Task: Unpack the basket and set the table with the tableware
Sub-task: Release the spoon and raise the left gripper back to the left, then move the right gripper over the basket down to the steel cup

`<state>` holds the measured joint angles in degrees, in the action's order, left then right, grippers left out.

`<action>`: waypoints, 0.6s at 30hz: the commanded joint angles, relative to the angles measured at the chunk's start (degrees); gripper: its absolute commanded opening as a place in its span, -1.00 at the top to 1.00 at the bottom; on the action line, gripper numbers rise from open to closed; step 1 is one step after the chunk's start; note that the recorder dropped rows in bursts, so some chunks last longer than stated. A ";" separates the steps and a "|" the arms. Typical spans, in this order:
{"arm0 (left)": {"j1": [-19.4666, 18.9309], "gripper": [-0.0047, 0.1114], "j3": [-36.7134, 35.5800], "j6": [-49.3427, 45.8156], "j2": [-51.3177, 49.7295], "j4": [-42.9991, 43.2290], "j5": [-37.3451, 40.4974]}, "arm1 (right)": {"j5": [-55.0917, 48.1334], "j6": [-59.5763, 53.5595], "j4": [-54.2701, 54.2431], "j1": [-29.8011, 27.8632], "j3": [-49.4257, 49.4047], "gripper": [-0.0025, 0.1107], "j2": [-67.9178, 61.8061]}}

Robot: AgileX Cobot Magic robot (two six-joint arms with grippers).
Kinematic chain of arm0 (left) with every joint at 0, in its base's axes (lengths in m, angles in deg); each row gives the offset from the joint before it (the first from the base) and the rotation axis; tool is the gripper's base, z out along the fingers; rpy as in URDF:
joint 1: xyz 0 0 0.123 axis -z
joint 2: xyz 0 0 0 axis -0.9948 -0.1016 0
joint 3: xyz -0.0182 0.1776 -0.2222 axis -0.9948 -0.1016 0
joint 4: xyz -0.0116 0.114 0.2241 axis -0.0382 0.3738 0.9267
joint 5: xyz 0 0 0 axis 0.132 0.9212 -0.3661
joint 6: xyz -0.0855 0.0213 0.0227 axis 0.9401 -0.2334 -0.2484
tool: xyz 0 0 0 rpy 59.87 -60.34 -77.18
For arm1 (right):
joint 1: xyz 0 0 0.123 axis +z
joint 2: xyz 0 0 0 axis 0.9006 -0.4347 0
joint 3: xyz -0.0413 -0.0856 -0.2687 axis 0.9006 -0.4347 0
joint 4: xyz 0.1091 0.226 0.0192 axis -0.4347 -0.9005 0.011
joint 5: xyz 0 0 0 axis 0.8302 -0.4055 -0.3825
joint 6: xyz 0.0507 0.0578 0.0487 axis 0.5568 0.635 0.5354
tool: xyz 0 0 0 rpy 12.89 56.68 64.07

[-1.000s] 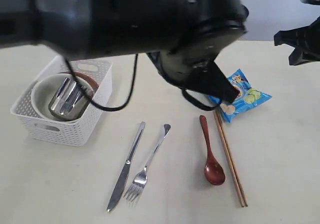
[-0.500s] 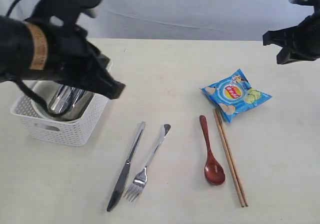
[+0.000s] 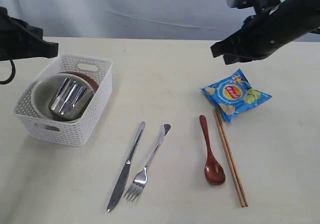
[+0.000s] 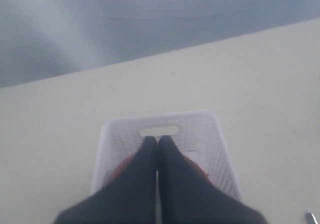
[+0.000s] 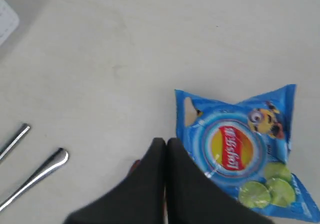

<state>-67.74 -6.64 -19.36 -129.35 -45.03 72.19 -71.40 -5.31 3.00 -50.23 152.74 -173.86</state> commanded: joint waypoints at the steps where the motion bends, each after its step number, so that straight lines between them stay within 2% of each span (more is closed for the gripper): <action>1: -3.40 0.92 -0.32 0.45 -4.42 -0.78 -1.48 | 4.29 -0.56 -1.72 3.89 -0.15 0.96 -0.10; 8: -3.96 0.92 0.70 0.46 -13.58 -0.51 -4.08 | 5.63 -0.98 -1.72 7.52 0.71 0.96 0.00; 13: -8.46 0.92 3.27 1.09 -15.46 -0.51 -4.08 | 0.11 -2.08 -1.72 10.34 2.76 0.96 0.00; 18: -12.78 0.92 3.61 1.77 -15.12 -0.63 -2.88 | 0.95 -8.36 -2.66 13.66 4.50 0.96 0.00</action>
<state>-78.73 -3.17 -18.27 -144.81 -45.03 68.80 -71.04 -9.79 1.21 -38.08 156.37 -173.86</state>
